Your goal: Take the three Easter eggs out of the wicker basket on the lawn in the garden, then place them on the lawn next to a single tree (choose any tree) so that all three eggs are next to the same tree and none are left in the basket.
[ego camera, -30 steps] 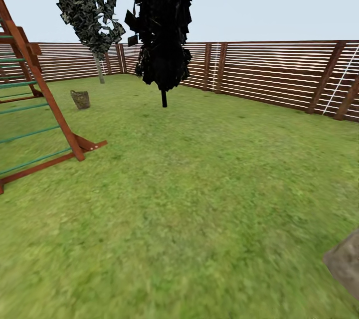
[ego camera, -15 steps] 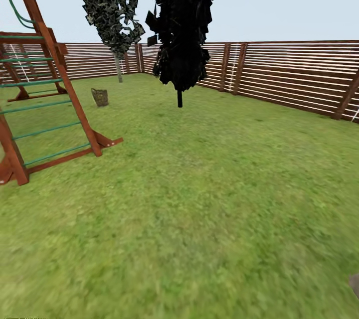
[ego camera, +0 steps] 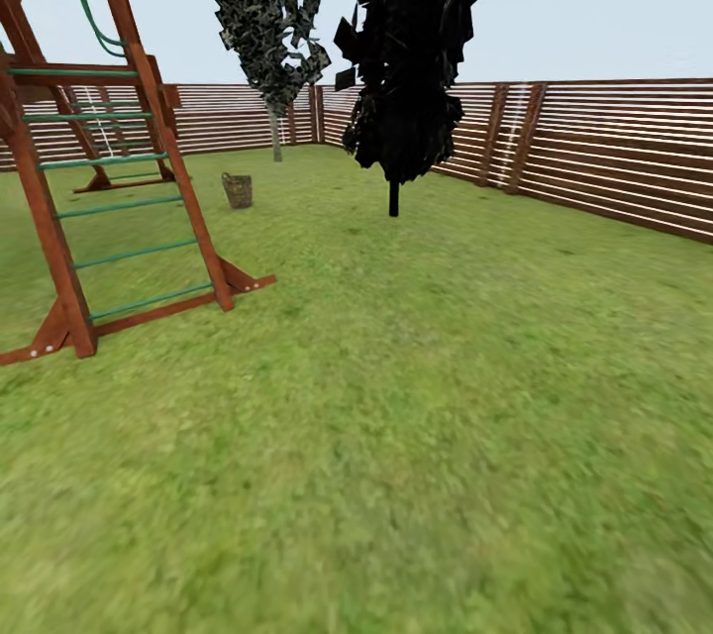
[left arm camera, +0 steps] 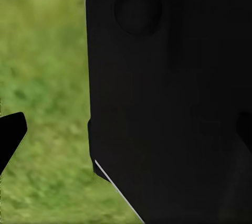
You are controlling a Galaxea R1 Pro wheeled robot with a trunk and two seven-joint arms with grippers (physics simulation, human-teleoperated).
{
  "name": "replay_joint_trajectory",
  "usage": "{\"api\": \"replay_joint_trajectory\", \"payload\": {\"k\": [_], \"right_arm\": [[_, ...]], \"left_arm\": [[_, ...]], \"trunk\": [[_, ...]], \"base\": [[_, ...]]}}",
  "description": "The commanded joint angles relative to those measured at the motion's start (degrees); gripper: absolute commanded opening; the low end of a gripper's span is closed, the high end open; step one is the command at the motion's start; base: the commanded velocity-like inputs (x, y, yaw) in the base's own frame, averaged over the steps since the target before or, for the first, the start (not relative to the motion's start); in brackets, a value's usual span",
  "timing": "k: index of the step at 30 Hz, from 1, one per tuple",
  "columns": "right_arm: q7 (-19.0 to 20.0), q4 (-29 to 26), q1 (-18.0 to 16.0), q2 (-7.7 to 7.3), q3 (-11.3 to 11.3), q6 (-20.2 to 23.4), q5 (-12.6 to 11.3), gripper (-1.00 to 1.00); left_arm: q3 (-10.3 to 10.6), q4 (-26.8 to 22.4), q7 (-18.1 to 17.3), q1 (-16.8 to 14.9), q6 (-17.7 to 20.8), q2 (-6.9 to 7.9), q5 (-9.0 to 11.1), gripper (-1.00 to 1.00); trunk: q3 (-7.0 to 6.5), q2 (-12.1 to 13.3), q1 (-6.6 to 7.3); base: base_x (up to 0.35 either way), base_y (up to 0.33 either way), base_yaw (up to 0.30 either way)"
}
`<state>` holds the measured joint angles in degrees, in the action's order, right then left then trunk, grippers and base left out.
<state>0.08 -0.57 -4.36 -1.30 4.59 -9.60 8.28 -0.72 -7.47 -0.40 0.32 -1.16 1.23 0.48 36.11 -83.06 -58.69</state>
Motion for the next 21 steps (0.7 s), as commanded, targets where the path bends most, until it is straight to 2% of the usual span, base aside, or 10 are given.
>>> {"api": "replay_joint_trajectory", "payload": {"k": [1, 21], "right_arm": [[0.01, 0.04, -0.03, -0.02, 0.42, -0.15, 0.07, 1.00], [0.01, -0.22, -0.03, -0.08, 0.61, -0.24, 0.57, 1.00]], "left_arm": [[-0.07, -0.09, -0.04, 0.03, -0.07, 0.00, 0.05, 1.00], [-0.08, -0.09, -0.04, 0.03, -0.07, 0.00, 0.06, 1.00]], "trunk": [[0.04, -0.02, -0.04], [0.04, -0.02, -0.04]], "base": [[0.340, 0.000, 0.014], [0.340, 0.000, 0.001]]}}
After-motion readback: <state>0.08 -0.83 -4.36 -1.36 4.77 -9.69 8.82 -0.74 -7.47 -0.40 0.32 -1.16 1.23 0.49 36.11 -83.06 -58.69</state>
